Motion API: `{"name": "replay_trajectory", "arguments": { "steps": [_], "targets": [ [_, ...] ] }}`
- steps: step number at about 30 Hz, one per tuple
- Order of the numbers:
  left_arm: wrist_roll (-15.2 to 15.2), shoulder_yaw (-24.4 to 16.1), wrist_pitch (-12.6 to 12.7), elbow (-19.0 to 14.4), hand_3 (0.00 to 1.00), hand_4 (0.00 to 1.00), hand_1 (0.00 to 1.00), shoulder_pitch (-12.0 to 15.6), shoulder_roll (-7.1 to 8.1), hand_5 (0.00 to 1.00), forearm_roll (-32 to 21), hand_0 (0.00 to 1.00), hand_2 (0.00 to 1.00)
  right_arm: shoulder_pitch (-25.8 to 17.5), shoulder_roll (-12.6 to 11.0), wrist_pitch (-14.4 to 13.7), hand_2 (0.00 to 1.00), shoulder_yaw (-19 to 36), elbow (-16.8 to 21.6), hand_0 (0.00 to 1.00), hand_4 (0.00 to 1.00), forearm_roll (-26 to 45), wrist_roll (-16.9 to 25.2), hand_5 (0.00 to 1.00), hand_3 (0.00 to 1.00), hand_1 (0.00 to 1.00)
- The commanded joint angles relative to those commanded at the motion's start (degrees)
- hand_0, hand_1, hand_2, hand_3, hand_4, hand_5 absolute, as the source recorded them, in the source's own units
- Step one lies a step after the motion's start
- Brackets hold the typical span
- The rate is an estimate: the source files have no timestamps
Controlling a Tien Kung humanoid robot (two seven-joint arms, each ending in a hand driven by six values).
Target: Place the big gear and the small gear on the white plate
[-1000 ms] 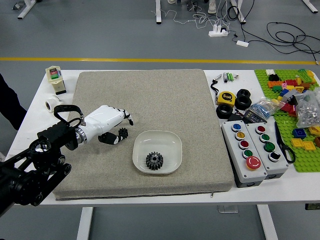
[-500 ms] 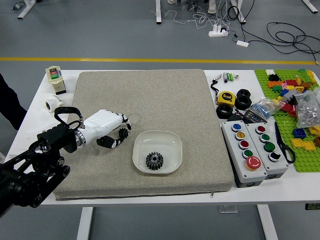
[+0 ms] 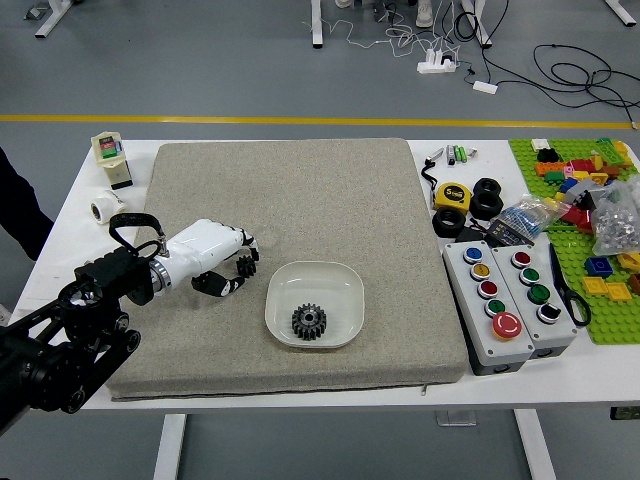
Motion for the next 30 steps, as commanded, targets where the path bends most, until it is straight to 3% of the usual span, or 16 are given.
{"name": "replay_trajectory", "arguments": {
  "steps": [18, 27, 30],
  "targets": [
    [-0.6, 0.3, 2.1, -0.5, 0.578, 0.466, 0.392, 0.6, -0.03, 0.062, 0.0, 0.303, 0.489, -0.5, 0.1, 0.0, 0.697, -0.2, 0.0, 0.602, 0.750, 0.2, 0.0, 0.664, 0.554, 0.610],
    [-0.6, -0.8, 3.1, -3.4, 0.571, 0.465, 0.373, 1.3, 0.20, 0.069, 0.0, 0.292, 0.479, -0.9, 0.1, -0.1, 0.698, -0.2, 0.0, 0.602, 0.750, 0.2, 0.1, 0.665, 0.554, 0.611],
    [-0.4, -0.9, 3.0, -6.0, 0.571, 0.465, 0.373, 1.7, 0.37, 0.069, 0.0, 0.292, 0.479, -0.9, 0.1, -0.1, 0.698, -0.2, 0.0, 0.602, 0.750, 0.3, 0.1, 0.665, 0.554, 0.611]
  ]
}}
